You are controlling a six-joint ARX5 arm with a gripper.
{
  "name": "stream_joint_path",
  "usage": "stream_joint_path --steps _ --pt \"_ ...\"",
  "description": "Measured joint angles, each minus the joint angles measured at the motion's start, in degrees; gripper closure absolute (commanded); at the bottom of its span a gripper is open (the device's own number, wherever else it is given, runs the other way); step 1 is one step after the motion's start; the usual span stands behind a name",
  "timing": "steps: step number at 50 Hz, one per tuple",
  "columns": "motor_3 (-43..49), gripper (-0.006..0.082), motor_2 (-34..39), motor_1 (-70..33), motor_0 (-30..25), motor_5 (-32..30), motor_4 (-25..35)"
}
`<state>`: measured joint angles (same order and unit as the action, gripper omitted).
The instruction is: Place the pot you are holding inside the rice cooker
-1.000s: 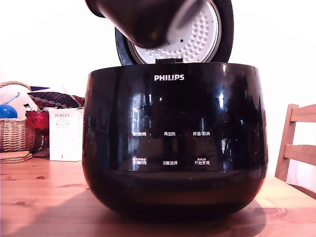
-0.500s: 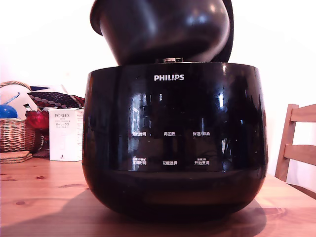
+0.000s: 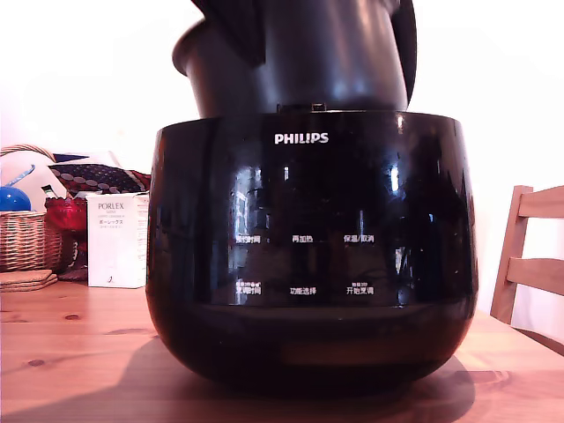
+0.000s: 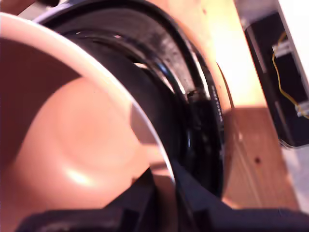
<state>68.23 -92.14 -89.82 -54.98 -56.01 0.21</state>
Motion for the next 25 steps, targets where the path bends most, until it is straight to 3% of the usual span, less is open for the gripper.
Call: stream_joint_path --steps 16,25 --pt "1.2 0.079 0.0 -0.8 0.2 -9.0 -1.9" --pt "2.4 0.0791 -0.9 -3.4 1.1 -10.6 -2.3"
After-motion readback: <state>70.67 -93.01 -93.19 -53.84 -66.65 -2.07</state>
